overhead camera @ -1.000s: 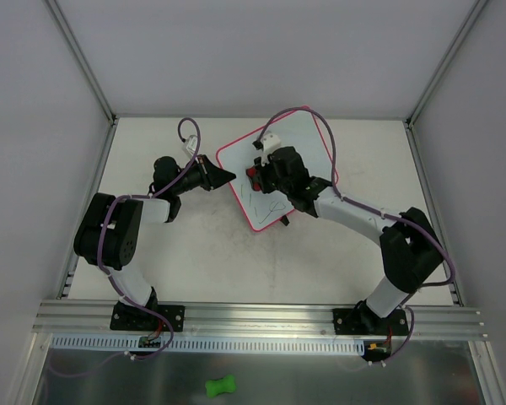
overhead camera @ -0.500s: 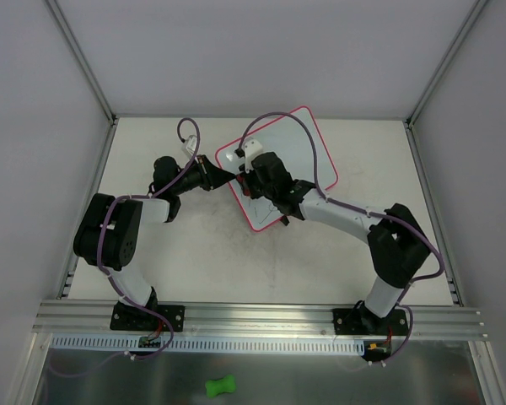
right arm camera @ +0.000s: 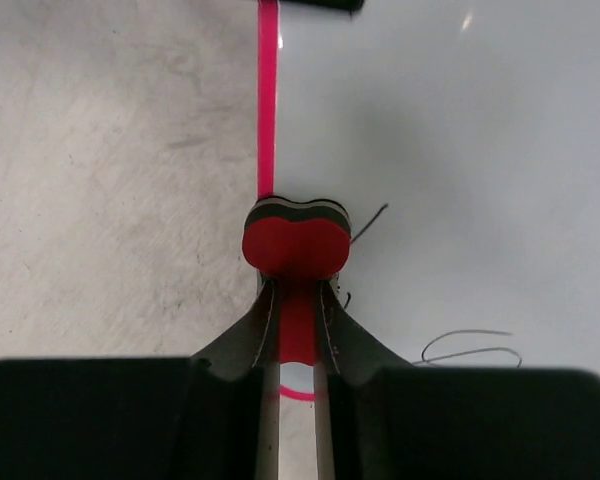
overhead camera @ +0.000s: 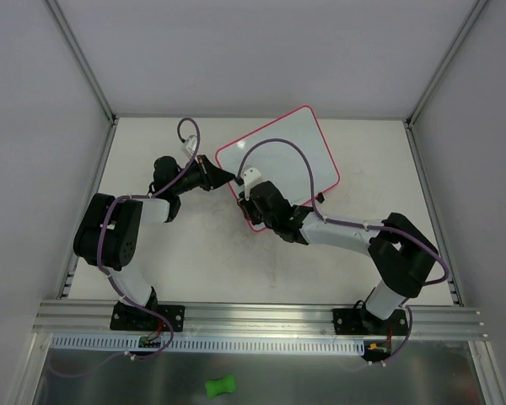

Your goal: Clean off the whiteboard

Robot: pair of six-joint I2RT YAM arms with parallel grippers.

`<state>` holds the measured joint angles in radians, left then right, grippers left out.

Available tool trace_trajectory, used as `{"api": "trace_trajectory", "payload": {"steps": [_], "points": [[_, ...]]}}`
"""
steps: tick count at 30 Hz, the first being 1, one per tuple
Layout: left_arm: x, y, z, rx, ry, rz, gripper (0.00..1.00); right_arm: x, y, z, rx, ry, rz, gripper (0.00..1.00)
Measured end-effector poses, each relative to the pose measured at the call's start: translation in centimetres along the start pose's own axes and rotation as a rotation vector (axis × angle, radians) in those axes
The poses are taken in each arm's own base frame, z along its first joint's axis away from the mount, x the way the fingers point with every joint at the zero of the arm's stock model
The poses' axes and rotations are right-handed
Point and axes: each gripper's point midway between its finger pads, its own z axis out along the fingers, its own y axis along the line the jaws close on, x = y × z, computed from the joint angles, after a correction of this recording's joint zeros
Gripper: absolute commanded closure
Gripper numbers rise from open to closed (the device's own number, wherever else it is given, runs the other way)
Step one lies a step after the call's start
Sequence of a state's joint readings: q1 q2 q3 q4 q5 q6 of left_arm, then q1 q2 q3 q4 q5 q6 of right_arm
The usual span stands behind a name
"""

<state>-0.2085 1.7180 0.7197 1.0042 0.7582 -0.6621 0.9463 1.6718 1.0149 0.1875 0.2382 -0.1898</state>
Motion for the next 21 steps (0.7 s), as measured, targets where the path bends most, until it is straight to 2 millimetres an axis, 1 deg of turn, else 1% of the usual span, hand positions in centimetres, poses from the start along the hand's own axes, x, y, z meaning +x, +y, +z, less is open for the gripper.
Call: {"api": "trace_trajectory", "payload": {"steps": [8, 11, 18, 21], "points": [[0.0, -0.3, 0.1, 0.014, 0.007, 0.005, 1.0, 5.0, -0.8, -1.3, 0.032, 0.027, 0.105, 1.0], [0.0, -0.4, 0.1, 0.019, 0.01, 0.007, 1.0, 6.2, -1.0, -1.5, 0.04, 0.035, 0.13, 1.0], [0.0, -0.4, 0.1, 0.019, 0.009, 0.013, 1.0, 6.2, -1.1, -1.6, 0.047, 0.025, 0.147, 1.0], [-0.1, -0.4, 0.1, 0.02, 0.008, 0.015, 1.0, 5.9, -1.1, -1.5, 0.055, 0.05, 0.132, 1.0]]}}
